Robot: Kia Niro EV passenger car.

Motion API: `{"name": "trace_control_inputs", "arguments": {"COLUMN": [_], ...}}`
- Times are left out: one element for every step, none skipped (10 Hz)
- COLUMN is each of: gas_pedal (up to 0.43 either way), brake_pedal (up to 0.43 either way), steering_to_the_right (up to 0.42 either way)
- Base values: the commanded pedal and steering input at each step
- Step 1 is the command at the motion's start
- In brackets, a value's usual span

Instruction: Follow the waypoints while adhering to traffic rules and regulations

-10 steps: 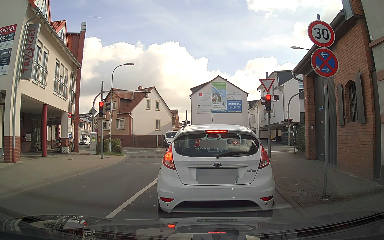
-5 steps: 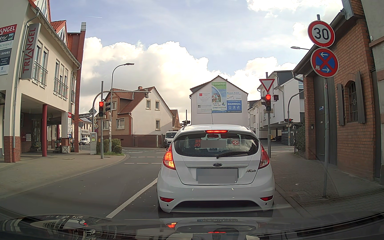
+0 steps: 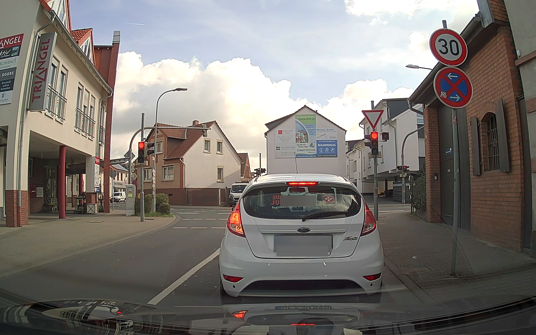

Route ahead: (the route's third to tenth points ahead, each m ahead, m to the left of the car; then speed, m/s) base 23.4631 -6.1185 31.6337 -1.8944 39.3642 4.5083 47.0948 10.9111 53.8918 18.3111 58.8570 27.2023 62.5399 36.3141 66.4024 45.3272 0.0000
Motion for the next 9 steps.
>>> {"name": "trace_control_inputs", "arguments": {"gas_pedal": [0.0, 0.0, 0.0, 0.0, 0.0, 0.0, 0.0, 0.0, 0.0], "brake_pedal": [0.274, 0.274, 0.274, 0.274, 0.274, 0.274, 0.274, 0.28, 0.274], "steering_to_the_right": [0.009, 0.009, 0.009, 0.009, 0.009, 0.009, 0.009, 0.01, 0.009]}}
